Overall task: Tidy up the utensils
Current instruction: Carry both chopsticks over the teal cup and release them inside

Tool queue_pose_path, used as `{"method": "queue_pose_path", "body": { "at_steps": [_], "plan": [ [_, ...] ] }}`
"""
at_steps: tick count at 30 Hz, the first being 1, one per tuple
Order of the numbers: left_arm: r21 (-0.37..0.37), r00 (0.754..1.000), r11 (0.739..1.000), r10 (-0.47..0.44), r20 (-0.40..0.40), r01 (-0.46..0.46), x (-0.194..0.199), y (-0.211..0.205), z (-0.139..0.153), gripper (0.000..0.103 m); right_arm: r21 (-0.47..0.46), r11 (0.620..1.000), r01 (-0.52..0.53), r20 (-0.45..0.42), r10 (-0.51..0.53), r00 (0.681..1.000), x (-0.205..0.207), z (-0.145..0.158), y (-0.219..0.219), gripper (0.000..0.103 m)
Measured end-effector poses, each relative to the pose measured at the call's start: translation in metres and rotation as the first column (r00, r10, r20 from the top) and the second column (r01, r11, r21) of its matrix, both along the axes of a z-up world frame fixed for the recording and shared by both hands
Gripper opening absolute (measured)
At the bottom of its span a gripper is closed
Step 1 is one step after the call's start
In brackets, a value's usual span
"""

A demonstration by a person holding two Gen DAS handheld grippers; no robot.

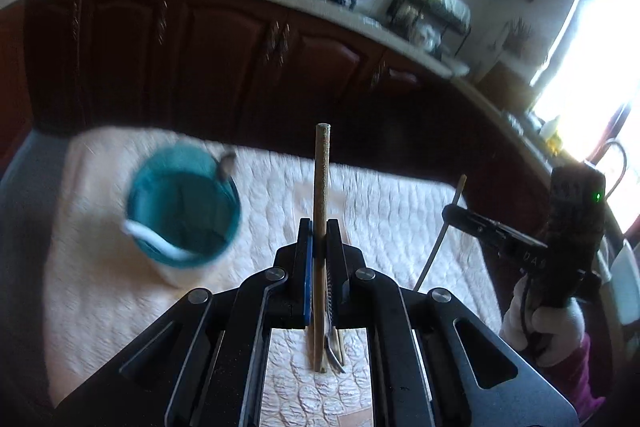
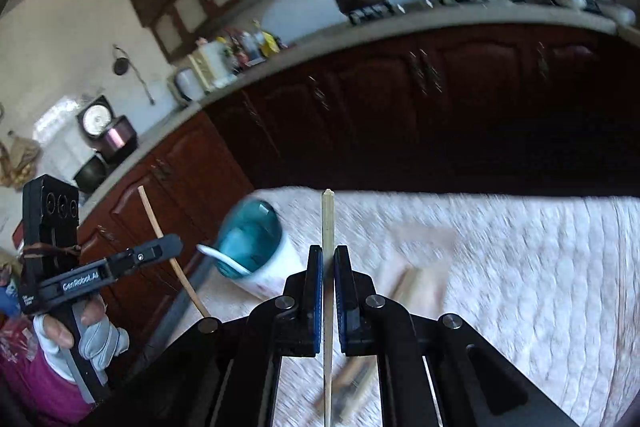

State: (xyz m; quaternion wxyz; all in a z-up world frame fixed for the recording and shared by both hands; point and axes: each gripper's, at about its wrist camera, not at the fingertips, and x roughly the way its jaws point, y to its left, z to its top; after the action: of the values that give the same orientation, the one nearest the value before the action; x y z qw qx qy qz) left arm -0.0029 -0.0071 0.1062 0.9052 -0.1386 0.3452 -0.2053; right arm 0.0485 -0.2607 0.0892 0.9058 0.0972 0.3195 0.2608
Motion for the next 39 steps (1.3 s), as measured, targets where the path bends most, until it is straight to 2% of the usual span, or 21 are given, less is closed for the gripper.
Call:
{"method": "queue_pose_path", "body": {
  "at_steps": [4,7,10,14,19,26,33,39],
  "plan": [
    [0.020,0.995,0.998,0.062,0.078,-0.063,0.003,0.026,0.036,0.004,0.028,0.999,-0.029,0.071,0.027,0.997,0.008,0.032,0.025,0.005],
    [0.047,0.981,0.990,0.128,0.144,-0.136,0.012,0.046,0.059,0.004,0.039,0.998,-0.050,0.117,0.045,0.992,0.019,0.052,0.053,0.005],
    [0.060,0.970,0.980,0.179,0.167,-0.191,0.024,0.066,0.065,0.004,0.031,0.998,-0.052,0.165,0.046,0.985,0.032,0.065,0.083,0.005],
    [0.115,0.940,0.950,0.259,0.222,-0.289,0.045,0.081,0.061,0.004,0.025,0.998,-0.059,0.185,0.053,0.981,0.057,0.071,0.120,0.005],
    [0.135,0.926,0.931,0.303,0.224,-0.338,0.071,0.092,0.036,0.004,-0.029,0.998,-0.055,0.218,0.060,0.974,0.087,0.063,0.168,0.005],
    [0.182,0.929,0.920,0.312,0.197,-0.347,0.094,0.096,0.003,0.004,-0.133,0.990,-0.052,0.233,0.082,0.969,0.113,0.031,0.209,0.005],
    [0.194,0.946,0.928,0.299,0.126,-0.319,0.103,0.091,-0.029,0.004,-0.178,0.979,-0.097,0.133,0.121,0.984,0.122,-0.011,0.210,0.005],
    [0.197,0.951,0.930,0.300,0.074,-0.309,0.105,0.088,-0.047,0.004,-0.201,0.971,-0.128,0.060,0.142,0.988,0.128,-0.032,0.213,0.005]
  ]
}}
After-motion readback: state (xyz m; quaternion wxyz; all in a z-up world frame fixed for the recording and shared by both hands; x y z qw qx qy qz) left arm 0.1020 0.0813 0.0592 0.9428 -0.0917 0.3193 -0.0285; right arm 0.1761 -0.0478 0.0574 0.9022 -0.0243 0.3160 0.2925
